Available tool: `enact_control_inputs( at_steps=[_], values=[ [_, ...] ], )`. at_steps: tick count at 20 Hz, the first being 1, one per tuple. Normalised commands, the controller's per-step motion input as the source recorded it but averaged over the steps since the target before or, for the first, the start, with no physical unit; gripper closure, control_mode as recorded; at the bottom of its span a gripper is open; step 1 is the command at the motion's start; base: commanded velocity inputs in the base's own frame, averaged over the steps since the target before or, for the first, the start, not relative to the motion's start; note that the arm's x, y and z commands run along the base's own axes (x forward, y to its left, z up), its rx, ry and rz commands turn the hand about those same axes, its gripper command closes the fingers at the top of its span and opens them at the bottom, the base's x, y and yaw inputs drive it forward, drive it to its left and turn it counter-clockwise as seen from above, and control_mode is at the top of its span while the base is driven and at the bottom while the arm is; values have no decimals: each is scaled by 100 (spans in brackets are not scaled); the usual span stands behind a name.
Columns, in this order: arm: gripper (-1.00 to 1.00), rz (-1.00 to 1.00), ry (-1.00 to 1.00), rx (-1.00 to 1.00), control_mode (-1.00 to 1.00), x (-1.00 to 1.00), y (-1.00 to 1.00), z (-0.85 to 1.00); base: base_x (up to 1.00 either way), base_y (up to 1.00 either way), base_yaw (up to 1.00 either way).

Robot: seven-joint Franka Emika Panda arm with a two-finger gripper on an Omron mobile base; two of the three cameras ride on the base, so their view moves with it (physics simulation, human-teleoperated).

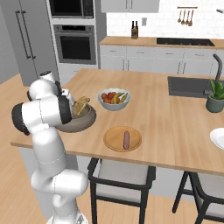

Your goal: Place one bun and one sausage from the bowl on each plate.

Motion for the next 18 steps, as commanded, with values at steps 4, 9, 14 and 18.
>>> enact_control_inputs(
  at_steps=[4, 9, 14, 18],
  values=[
    [-100, 0, 0, 0, -100, 0, 1, -9, 0, 0, 0],
    [-100, 0, 0, 0, -100, 0, 0, -35, 0, 0, 0],
    [-100, 0, 0, 0, -100, 0, 0, -41, 0, 0, 0],
    [-100, -2, 0, -4, -100, 2, -31, -14, 0, 0, 0]
  ],
)
